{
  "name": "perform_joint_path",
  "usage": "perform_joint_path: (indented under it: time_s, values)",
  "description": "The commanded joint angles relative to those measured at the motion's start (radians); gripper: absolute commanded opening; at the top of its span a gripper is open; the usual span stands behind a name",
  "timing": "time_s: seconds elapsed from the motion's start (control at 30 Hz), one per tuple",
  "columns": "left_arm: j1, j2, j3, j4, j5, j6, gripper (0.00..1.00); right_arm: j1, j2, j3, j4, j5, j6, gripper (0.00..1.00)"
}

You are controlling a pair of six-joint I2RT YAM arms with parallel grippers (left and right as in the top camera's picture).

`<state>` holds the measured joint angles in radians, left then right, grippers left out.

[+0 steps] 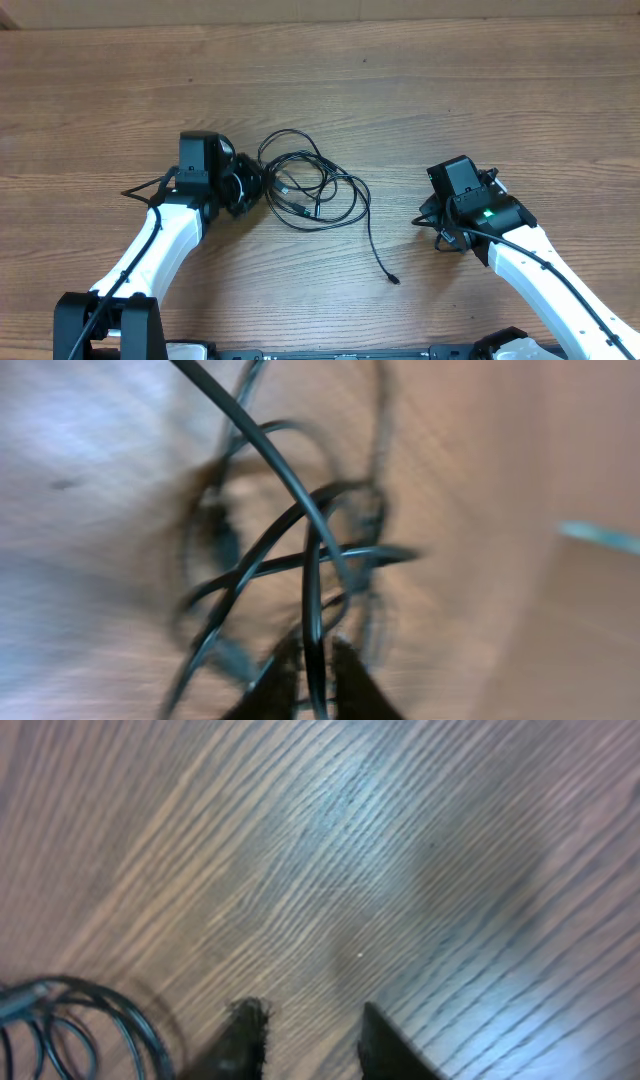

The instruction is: Untangle cables

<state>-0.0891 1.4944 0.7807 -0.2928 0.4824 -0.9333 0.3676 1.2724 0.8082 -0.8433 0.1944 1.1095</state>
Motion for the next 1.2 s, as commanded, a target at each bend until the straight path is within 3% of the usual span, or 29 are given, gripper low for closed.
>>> perform_joint_path:
  time_s: [0.0,0.1,0.17,0.2,0.33,0.5,0.6,0.7,0.77,0.97,1.17]
  values:
    - [0.008,-0.014,0.005,-0.108,-0.148,0.156,0.36,-0.003,-0.004,-0.002,-0.005,0.047,-0.008,0.40]
    - [0.008,-0.013,0.005,-0.200,-0.181,0.156,0.81,-0.002,-0.004,-0.003,-0.004,0.026,-0.008,0.56]
    - [0.008,-0.013,0.005,-0.243,-0.196,0.156,0.98,-0.002,-0.004,-0.003,-0.004,0.008,-0.008,0.66]
    - [0.007,-0.013,0.005,-0.264,-0.211,0.156,1.00,-0.002,-0.004,-0.003,-0.004,-0.003,-0.008,0.70]
    - [0.007,-0.013,0.005,-0.309,-0.288,0.155,1.00,-0.002,-0.004,-0.003,-0.004,-0.048,-0.008,0.82]
    - [0.007,-0.013,0.005,-0.308,-0.268,0.120,1.00,-0.002,-0.004,-0.003,-0.004,-0.088,-0.008,0.88]
    - [0.007,-0.013,0.005,-0.286,-0.172,0.118,1.00,-0.002,-0.004,-0.003,-0.004,-0.088,-0.008,0.92]
    - [0.005,-0.013,0.005,-0.209,0.066,0.117,1.00,-0.002,-0.004,-0.003,-0.003,-0.087,-0.008,0.95]
    - [0.000,-0.013,0.005,-0.161,0.147,0.105,1.00,-0.002,-0.004,-0.003,0.001,-0.087,-0.008,0.98]
    - [-0.030,-0.013,0.005,-0.096,0.173,-0.105,1.00,-0.002,-0.004,-0.003,-0.002,-0.088,-0.008,1.00]
    - [-0.086,-0.013,0.005,-0.057,0.080,-0.175,0.69,-0.002,-0.004,-0.003,-0.018,-0.087,-0.008,1.00]
